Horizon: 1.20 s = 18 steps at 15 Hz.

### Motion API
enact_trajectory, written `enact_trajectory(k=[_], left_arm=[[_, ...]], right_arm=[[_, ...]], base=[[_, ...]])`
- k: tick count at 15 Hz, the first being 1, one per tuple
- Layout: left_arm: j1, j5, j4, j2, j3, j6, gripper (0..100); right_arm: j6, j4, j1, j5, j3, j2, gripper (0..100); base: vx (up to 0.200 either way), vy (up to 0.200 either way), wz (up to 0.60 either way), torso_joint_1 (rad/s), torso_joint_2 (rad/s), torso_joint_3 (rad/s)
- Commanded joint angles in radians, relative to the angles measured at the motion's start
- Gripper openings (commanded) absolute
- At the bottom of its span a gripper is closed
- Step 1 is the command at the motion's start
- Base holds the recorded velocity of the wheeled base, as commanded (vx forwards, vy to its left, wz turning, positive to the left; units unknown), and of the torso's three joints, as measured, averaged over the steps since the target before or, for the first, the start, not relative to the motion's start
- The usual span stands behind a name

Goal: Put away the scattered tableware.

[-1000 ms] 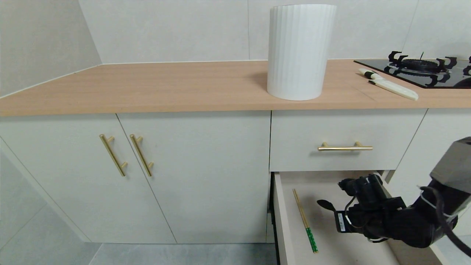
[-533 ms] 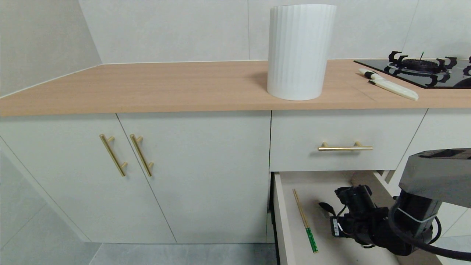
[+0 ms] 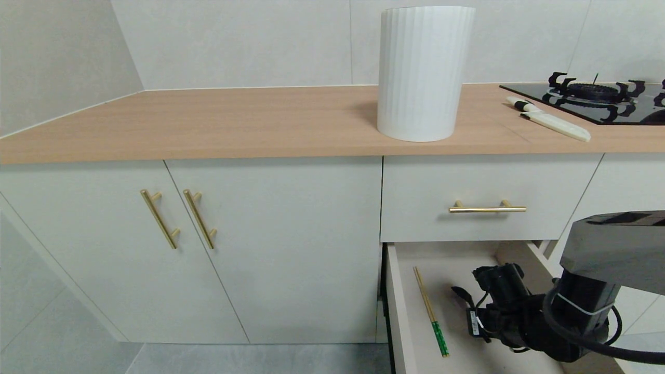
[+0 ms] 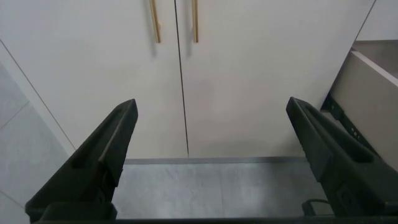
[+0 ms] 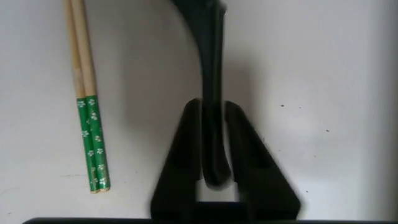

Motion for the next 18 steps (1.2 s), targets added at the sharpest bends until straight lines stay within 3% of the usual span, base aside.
enact_trajectory(k=[1,7,12,15,18], left_arm=[[0.000,0.000,0.000,0.001,0.000,0.000,100],[0.000,0.000,0.000,0.001,0.000,0.000,100],[0.000,0.000,0.000,0.001,0.000,0.000,100],[0.000,0.000,0.000,0.001,0.000,0.000,100],[0.000,0.000,0.000,0.001,0.000,0.000,100]], right_arm=[[0.000,0.000,0.001,-0.001,0.001,-0.001,100],[0.003,-0.002,-0.002,-0.002,0.004,-0.022,100],[-0.011,0.017,-0.018,-0.012,0.065,-0.226,100],[-0.029,0.118,-0.021,-0.002,0.077,-0.372,100],[-0.029,0.417,-0.004,0.019,0.025,-0.564,100]], base=[[0.000,0.000,0.00,0.000,0.00,0.000],[0.000,0.000,0.00,0.000,0.00,0.000],[0.000,0.000,0.00,0.000,0.00,0.000],[0.000,0.000,0.00,0.000,0.00,0.000],[0.000,0.000,0.00,0.000,0.00,0.000]])
